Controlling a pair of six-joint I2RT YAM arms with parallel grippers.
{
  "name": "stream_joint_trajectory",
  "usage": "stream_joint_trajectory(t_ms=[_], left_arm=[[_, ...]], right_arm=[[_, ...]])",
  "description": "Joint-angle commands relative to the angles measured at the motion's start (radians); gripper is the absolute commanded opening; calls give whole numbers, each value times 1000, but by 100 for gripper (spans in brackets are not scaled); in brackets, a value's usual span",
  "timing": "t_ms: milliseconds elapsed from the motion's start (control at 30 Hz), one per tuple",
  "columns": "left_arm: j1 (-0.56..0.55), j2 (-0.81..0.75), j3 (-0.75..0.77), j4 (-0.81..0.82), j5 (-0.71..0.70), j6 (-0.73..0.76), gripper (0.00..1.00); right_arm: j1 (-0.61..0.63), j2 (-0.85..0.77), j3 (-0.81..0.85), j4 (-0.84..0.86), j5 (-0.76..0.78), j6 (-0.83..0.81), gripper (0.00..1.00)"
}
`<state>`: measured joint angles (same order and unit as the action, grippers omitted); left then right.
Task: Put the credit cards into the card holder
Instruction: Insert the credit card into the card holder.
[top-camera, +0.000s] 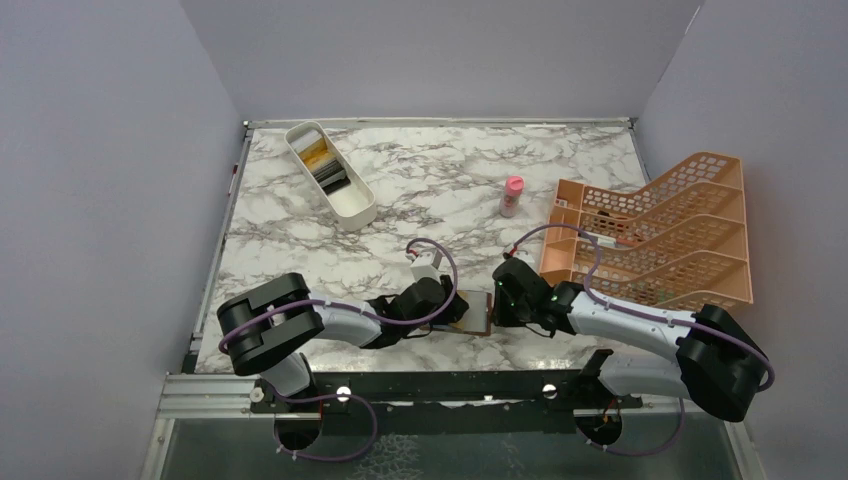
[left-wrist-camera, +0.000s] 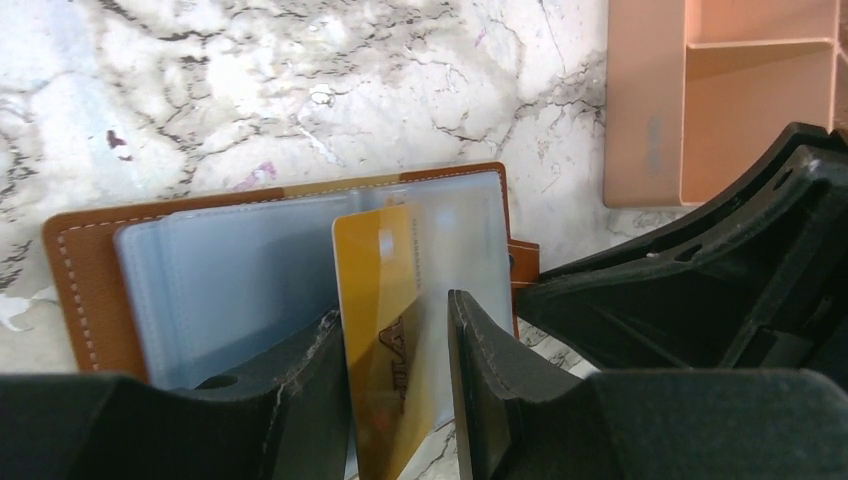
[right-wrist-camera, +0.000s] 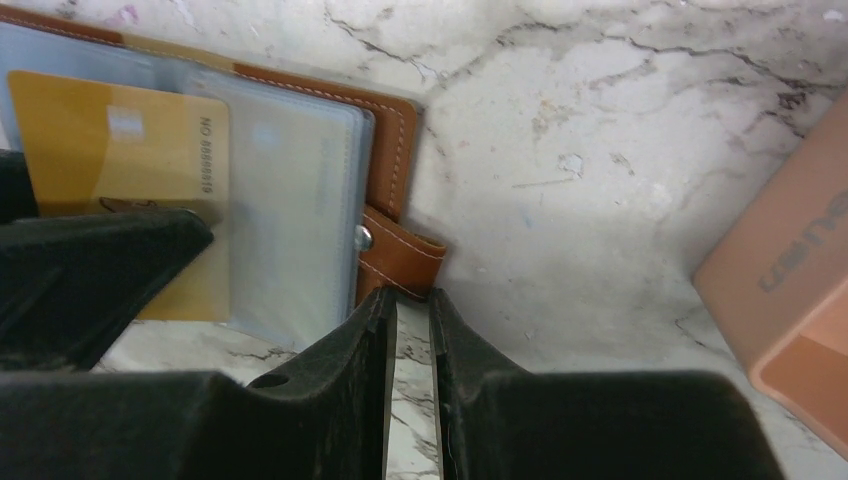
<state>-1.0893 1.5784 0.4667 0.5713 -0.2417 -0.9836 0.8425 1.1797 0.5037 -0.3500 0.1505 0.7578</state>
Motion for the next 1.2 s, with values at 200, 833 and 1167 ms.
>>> stream_joint_trajectory(t_ms=[200, 833, 1167], left_arm=[[-71, -14, 132, -377, -166, 81, 42], [-74, -132, 96, -381, -130, 57, 53], [-61, -144, 126, -493, -168, 50, 54]], right_arm=[[1, 39, -6, 83, -16, 7, 24], [1, -11, -21, 69, -31, 17, 24], [1, -20, -20, 64, -33, 13, 23]])
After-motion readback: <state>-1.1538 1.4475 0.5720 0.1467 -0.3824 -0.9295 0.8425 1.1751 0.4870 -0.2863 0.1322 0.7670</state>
